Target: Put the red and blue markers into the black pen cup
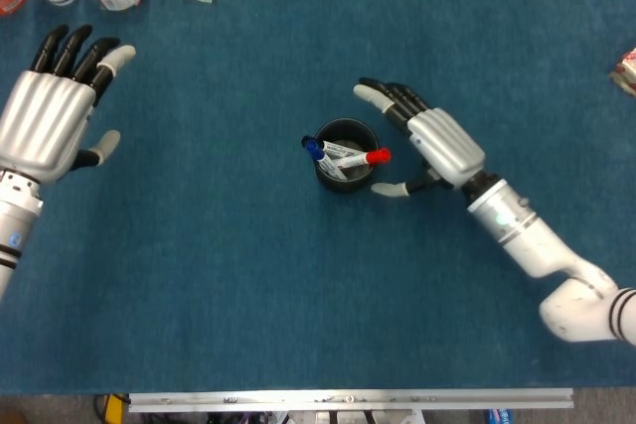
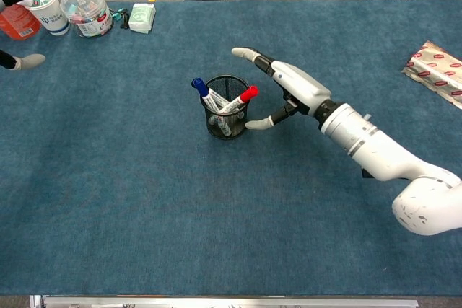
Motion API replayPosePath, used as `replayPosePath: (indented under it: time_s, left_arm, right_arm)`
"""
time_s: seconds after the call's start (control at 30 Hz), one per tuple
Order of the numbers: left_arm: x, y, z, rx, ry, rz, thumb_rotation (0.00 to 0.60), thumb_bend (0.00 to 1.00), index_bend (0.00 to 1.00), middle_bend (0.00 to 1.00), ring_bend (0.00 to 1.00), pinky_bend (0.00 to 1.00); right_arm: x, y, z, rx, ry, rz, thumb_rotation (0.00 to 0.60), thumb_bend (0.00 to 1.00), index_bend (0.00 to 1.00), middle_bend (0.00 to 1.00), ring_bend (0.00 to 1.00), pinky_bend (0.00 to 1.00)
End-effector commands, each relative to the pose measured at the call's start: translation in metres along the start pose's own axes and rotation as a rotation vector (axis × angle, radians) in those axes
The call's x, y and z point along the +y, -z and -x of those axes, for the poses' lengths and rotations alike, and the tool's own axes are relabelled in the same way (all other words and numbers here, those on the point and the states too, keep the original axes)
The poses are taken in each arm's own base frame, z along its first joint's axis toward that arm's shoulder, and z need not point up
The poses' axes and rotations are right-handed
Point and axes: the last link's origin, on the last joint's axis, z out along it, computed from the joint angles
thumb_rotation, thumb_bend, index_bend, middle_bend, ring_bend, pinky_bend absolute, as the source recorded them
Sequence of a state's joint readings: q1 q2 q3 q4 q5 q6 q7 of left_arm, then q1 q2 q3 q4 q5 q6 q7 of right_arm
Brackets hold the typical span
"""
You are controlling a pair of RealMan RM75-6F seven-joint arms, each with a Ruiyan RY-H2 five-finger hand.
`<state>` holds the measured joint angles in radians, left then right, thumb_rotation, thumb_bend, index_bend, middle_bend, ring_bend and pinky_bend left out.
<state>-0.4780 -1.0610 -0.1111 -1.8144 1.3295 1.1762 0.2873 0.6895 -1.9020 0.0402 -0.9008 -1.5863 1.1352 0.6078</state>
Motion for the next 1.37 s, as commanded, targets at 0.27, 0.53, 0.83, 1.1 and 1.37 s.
replayPosePath:
  time_s: [0.27,0.53,0.83,1.1,1.37]
  left_arm:
    - [-0.004,0.004,0.003,0.056,0.068,-0.016,0.600,0.26,0.12,0.13,0.05,0.06]
    - [-0.009,0.013,0.015,0.046,0.100,-0.050,0.600,0.26,0.12,0.13,0.05,0.06]
    - [-0.021,0.024,0.026,0.101,0.093,-0.128,0.600,0.26,0.13,0.14,0.05,0.06]
    - [-0.031,0.054,0.033,0.147,0.065,-0.202,0.600,0.26,0.13,0.14,0.05,0.06]
    - [-0.036,0.089,0.041,0.149,0.058,-0.280,0.600,0.26,0.15,0.15,0.06,0.06]
  right_arm:
    - [-0.002,0.047,-0.060,-0.017,0.153,0.123,0.600,0.17,0.00,0.00,0.00,0.00]
    - [0.008,0.097,-0.112,0.083,0.266,0.253,0.600,0.38,0.00,0.04,0.00,0.00]
    - [0.017,0.162,-0.151,0.187,0.388,0.397,0.600,0.41,0.07,0.13,0.03,0.00]
    - [0.012,0.218,-0.170,0.275,0.464,0.501,0.600,0.41,0.11,0.16,0.05,0.00]
    - [0.005,0.265,-0.179,0.326,0.520,0.602,0.600,0.41,0.12,0.17,0.05,0.00]
